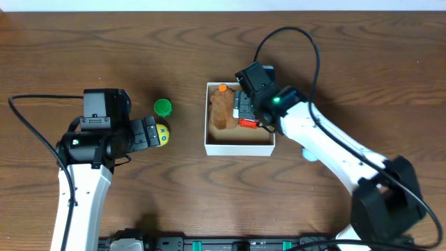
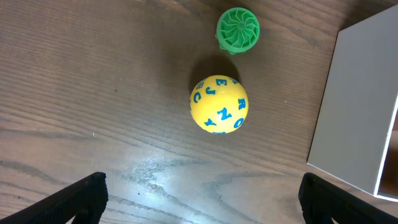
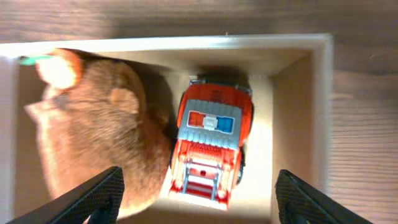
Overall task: Pack container
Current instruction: 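Place the red truck into the box beside the bear, then grasp the yellow rubber duck with the right gripper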
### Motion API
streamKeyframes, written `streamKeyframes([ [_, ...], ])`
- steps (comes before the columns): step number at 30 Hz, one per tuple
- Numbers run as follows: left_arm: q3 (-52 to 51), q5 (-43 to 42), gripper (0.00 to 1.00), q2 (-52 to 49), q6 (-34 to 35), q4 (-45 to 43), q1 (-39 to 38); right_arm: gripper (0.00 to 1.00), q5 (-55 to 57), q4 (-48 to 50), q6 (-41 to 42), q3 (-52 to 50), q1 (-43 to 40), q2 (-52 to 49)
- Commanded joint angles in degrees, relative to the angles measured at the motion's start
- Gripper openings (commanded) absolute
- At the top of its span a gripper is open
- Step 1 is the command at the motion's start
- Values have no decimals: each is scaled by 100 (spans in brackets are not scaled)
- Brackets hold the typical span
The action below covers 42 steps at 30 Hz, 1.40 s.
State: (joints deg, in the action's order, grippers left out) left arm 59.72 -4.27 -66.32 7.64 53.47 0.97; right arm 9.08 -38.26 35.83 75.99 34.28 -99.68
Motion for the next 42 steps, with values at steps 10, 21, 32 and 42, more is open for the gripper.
streamKeyframes([
  [10,87,68,98,9,-50,9,24,84,155,-1703,-378,48,-2026,2527],
  [21,87,66,98,9,-50,9,24,86,-367,-1733,-457,-1497,-2586,2031],
  [32,87,68,98,9,-50,9,24,71,-492,-313,-68,-2924,-2583,1563],
  [42,87,66,98,9,-50,9,24,48,-610,643,76,-3438,-2564,1272],
])
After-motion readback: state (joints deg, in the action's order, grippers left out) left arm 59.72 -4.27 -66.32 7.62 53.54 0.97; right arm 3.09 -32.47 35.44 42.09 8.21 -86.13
